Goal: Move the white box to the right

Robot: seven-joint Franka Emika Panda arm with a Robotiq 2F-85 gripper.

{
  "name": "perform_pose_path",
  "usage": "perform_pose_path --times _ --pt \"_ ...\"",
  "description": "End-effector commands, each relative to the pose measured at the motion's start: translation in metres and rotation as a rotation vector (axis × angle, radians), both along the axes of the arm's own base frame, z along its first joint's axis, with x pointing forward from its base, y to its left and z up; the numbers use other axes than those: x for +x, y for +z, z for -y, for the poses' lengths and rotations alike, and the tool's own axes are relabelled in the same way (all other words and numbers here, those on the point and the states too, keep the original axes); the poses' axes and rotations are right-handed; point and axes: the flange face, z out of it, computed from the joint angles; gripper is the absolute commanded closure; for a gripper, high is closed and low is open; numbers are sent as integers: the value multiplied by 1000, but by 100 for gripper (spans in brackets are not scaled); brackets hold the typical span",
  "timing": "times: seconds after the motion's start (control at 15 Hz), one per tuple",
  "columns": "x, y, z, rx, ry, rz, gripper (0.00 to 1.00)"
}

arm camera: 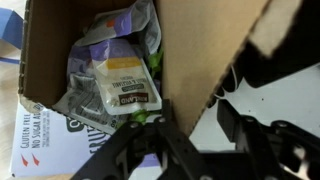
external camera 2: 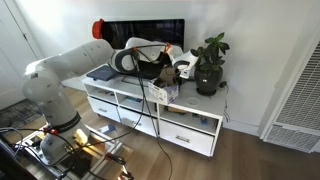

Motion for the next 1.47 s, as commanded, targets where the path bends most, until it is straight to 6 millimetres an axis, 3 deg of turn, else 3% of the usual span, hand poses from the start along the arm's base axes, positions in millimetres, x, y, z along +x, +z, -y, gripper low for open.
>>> perform_pose_path --times 0.0,0.13,0.53,0.73,1.07,1.4 --pt "-2 23 1 25 22 -38 19" --pt "-2 33 4 2 34 -39 3" --pt "-11 73 21 -257 134 -97 0" --pt "-10 92 2 -334 294 -78 0" --pt "-13 115 -49 -376 582 -21 0" --pt "-31 135 -94 -397 873 15 0"
